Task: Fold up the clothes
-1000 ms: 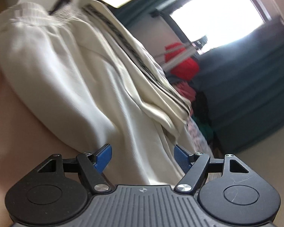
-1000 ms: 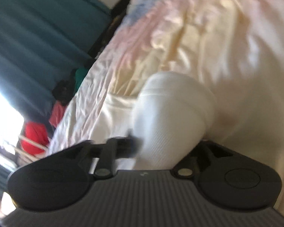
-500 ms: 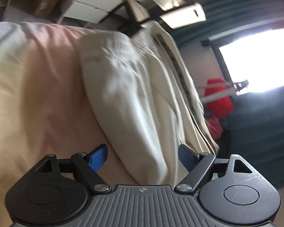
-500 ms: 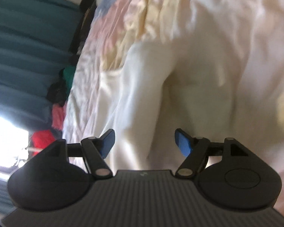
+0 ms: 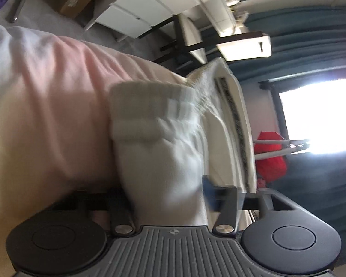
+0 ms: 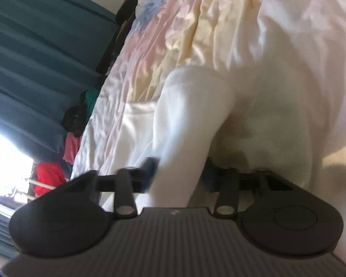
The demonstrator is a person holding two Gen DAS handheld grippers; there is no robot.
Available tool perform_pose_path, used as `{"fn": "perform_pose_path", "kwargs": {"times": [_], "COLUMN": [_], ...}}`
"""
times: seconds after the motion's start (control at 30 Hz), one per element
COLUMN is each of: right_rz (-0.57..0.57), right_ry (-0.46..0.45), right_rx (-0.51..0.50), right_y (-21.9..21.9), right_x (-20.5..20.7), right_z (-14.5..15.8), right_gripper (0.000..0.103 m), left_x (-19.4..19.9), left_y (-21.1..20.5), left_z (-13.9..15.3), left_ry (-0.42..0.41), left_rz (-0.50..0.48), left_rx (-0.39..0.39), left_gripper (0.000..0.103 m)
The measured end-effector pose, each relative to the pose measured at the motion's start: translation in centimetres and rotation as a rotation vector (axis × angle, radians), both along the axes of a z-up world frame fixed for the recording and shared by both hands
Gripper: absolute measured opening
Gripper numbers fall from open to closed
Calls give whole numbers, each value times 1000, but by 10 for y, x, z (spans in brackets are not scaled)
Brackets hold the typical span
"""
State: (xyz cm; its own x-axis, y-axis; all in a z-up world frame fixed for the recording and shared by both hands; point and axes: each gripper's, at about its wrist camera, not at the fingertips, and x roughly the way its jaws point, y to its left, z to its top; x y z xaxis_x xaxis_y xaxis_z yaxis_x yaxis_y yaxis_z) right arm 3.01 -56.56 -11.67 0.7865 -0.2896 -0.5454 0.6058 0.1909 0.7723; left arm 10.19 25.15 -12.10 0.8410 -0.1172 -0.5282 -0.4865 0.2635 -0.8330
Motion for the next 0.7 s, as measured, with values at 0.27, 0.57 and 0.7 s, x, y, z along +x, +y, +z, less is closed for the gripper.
{"fn": "perform_pose_path", "kwargs": {"times": [0.27,0.57,0.7], "right_rz": [-41,-94,-86], "right_ry": [-53,46,137], "right_rx": [-4,-44,-45], "right_y": [-23,-15,-11], "right_x": [-18,-44,-44], "right_z": [6,25,15], "right_gripper": [5,5,5], "left_x": [-36,-77,-81], "left_y": [18,62,59], "left_z": [53,80,70], "left_ry": [-110,16,94], "left_rz": [-38,-69,-127], "left_rx": [47,111,220], "left_gripper": [12,12,13]}}
